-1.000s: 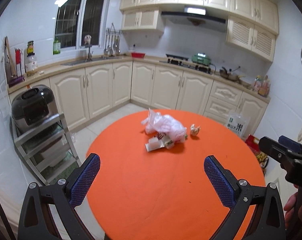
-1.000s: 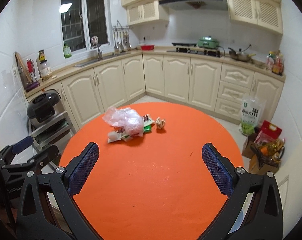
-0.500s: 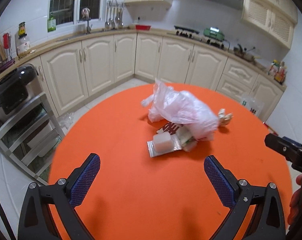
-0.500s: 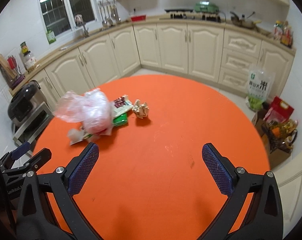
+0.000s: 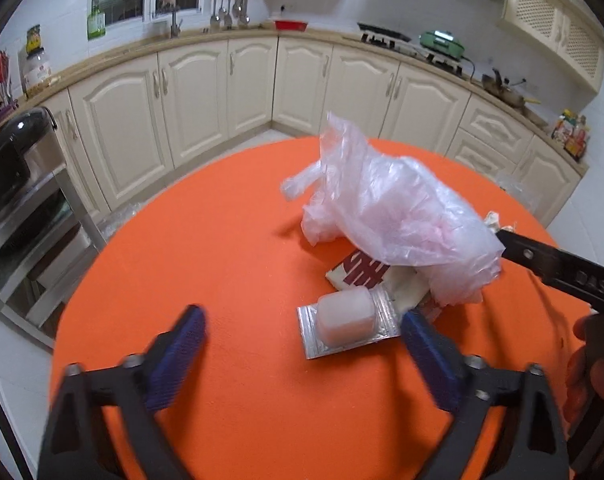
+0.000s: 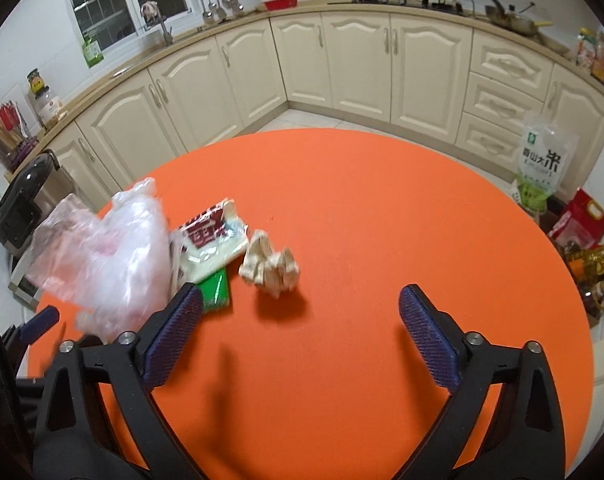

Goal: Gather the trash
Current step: 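Grasp the white packet with the left tool while the right tool grasps the gold foil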

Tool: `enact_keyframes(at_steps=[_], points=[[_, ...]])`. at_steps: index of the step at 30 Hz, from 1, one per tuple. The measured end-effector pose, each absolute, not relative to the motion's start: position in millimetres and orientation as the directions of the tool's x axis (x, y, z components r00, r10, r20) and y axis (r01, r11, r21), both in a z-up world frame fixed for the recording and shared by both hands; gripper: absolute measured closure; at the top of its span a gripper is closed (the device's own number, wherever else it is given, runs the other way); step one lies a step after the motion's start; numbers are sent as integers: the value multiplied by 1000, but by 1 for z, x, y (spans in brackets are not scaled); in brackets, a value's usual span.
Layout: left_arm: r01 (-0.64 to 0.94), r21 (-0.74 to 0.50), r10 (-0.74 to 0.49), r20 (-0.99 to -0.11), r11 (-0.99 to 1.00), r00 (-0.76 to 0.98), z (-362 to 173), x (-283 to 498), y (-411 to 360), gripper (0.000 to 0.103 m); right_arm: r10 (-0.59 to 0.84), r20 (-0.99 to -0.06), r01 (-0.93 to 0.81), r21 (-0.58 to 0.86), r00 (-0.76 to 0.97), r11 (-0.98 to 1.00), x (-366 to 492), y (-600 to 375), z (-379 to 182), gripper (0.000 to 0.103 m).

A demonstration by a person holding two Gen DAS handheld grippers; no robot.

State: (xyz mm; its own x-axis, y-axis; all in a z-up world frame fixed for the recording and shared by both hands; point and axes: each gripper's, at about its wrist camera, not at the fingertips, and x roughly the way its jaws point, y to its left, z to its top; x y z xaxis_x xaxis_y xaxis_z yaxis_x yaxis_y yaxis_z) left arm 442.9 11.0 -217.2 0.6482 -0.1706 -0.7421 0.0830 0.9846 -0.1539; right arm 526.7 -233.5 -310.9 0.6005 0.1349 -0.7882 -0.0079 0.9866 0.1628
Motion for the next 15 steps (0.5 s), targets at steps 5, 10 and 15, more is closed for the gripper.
enact_keyframes(at_steps=[5, 10, 15], points=[[79, -168, -178, -740, 983, 649, -221, 459, 18, 43, 125, -805, -39, 126, 580, 991, 535, -219, -320, 57], [94, -196, -210, -732, 976, 648, -225, 464, 25, 64, 166, -796, -53, 167, 582, 985, 528, -216, -319, 76], [103, -199, -216, -717, 975, 663, -234, 436, 36, 65, 173, -783, -40, 187, 598, 982, 506, -221, -311, 76]])
